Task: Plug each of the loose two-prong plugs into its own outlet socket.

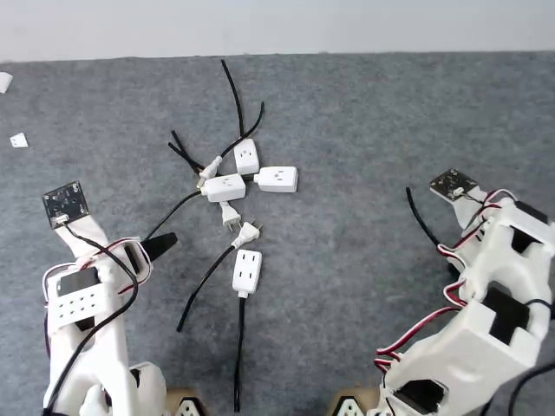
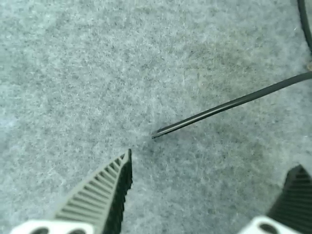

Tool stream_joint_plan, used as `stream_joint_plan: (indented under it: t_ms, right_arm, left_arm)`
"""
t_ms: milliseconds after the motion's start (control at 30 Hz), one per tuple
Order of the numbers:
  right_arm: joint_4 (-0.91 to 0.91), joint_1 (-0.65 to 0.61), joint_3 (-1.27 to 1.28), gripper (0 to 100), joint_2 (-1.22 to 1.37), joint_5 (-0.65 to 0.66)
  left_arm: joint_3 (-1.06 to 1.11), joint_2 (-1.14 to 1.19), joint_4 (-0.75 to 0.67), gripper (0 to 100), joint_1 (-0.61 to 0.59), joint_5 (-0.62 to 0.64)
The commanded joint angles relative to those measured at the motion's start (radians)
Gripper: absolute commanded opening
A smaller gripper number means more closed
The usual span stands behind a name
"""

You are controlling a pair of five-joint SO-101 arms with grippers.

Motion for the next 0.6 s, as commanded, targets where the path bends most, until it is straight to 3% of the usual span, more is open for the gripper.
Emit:
stream_joint_plan:
  t_ms: [0, 133, 333, 567]
  right_arm:
    - [-0.007, 0.008, -0.028, 8.4, 0.012, 0.015]
    - [0.035, 0.004, -0.029, 18.1, -0.004, 0.015]
    - [0.096, -0.018, -0.003, 10.6, -0.153, -0.014]
    - [-0.021, -0.016, 0.153, 10.6, -0.251, -0.023]
  left_arm:
    - [-0.018, -0.005, -0.023, 45, -0.002, -0.011]
    - [-0.019, -0.005, -0.023, 45, 0.0, -0.011]
    - [-0.021, -0.005, -0.023, 45, 0.002, -0.011]
    - [-0.021, -0.005, -0.023, 45, 0.0, -0.011]
